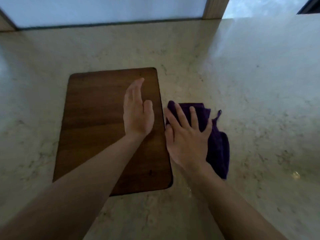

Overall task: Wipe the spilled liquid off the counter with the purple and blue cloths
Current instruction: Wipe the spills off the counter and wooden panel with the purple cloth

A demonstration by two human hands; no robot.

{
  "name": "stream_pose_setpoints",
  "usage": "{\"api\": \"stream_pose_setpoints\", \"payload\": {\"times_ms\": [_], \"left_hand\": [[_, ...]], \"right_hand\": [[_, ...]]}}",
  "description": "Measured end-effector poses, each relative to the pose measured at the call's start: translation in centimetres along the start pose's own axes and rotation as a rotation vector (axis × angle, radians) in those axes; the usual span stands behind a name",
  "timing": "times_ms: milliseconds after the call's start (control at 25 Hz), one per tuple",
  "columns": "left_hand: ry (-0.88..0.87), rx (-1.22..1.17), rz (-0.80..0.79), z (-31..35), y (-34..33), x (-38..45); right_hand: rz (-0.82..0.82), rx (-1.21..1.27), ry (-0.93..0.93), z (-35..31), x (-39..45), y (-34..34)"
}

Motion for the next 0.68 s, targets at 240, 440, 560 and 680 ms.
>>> {"api": "stream_pose_setpoints", "payload": {"times_ms": [240, 440, 560, 680], "left_hand": [[-0.044, 0.08, -0.041, -1.1, -0.5, 0.4], [-0.049, 0.143, -0.064, -0.5, -0.7, 0.7], [-0.06, 0.186, -0.076, -0.3, -0.7, 0.7], [-0.037, 0.229, -0.112, -0.5, -0.7, 1.0]], "right_hand": [[-0.075, 0.024, 0.136, 2.2, 25.3, 6.0], [-0.072, -0.037, 0.16, 8.3, 36.4, 9.4], [-0.036, -0.04, 0.198, 9.3, 34.0, 8.9], [-0.11, -0.052, 0.317, 8.3, 25.8, 7.6]]}}
Point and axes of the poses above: each hand's wrist, its own x-axis towards the middle knuckle, its own y-axis out of the back of the hand, z = x × y, the point moved 3 cm from there along x, towards the middle knuckle, and after that the axes turned 10 degrees about -z, right-handed, at the moved point
